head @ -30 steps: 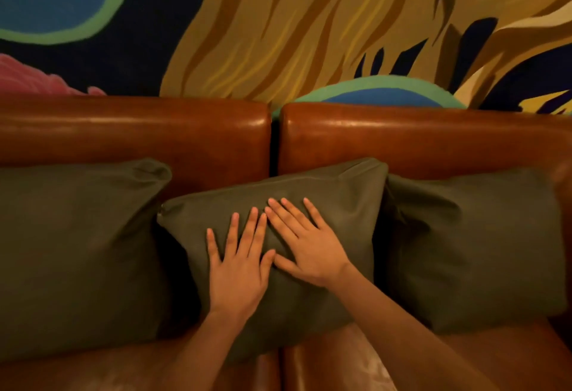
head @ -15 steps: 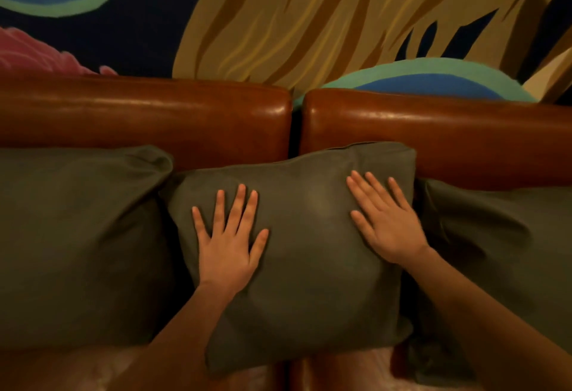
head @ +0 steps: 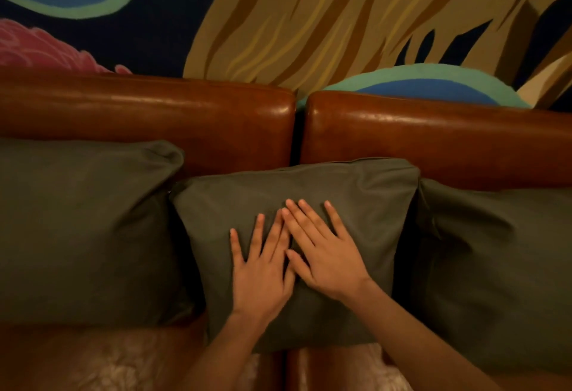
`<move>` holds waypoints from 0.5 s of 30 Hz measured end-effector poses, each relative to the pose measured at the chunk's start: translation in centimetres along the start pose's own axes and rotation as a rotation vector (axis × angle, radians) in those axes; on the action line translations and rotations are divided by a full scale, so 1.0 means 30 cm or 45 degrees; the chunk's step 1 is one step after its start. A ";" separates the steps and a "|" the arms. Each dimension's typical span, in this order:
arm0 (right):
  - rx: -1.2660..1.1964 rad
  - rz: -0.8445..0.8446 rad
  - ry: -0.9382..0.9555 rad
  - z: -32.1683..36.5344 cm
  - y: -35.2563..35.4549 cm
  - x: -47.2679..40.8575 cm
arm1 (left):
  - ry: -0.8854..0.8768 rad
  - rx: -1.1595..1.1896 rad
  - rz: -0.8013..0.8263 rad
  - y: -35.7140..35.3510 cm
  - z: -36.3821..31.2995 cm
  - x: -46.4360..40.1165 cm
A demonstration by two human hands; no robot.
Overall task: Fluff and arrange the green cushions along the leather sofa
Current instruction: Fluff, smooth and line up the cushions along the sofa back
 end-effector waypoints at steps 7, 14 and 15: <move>0.010 0.048 0.029 -0.053 -0.038 -0.025 | -0.011 0.027 0.023 -0.022 0.101 -0.043; 0.033 0.050 -0.119 -0.261 -0.028 0.108 | 0.230 0.085 0.023 -0.045 0.200 -0.008; 0.030 0.079 -0.158 -0.271 -0.035 0.106 | 0.280 0.097 0.028 -0.050 0.210 -0.007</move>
Point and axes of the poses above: each hand's wrist, its own x-axis away from the middle knuckle, its own y-axis out of the back of the hand, z = x × y, the point moved 6 cm from there along -x, towards the middle knuckle, and after that the axes turned 1 degree about y, right-handed, at the moved point
